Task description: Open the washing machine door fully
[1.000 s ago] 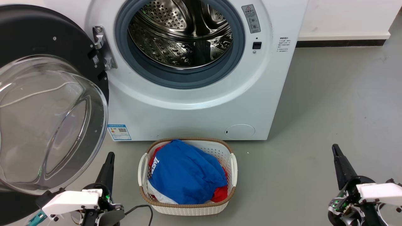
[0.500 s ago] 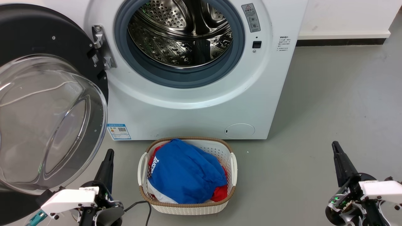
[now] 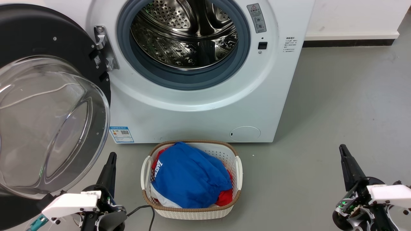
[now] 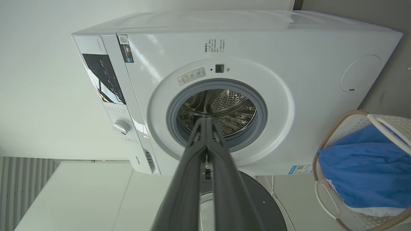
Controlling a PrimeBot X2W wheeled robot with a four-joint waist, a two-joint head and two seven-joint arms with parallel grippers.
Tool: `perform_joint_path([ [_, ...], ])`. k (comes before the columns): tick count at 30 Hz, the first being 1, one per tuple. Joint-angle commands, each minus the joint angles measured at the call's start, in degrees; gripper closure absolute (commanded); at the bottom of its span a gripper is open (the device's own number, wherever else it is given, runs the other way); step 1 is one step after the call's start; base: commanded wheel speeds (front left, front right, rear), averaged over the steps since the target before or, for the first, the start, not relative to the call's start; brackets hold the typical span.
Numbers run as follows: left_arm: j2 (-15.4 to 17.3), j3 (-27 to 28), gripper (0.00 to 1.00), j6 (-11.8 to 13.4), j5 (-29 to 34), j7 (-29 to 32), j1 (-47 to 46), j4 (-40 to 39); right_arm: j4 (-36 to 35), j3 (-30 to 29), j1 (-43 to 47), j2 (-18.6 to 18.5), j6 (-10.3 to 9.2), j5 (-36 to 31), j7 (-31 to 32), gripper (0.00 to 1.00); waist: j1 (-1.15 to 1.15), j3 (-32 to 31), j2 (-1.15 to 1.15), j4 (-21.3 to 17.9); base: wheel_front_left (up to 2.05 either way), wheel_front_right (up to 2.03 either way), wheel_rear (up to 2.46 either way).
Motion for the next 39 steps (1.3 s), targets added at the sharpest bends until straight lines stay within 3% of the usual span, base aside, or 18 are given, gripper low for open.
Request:
perform_joint_path([
  [1,-0.09,0.20,1.00,-0.08,-0.07,0.15,-0.39,0.03,0.10,-0.11,-0.58,0.10,0.00,-0.26,0.24,1.00,0.00,0.00,0.00,0.00,0.00,0.00,0.00],
  [39,-0.09,0.19,1.00,-0.08,-0.08,0.14,-0.38,0.02,0.13,-0.67,-0.65,0.51,0.00,-0.76,0.65,1.00,0.00,0.00,0.00,0.00,0.00,0.00,0.00],
])
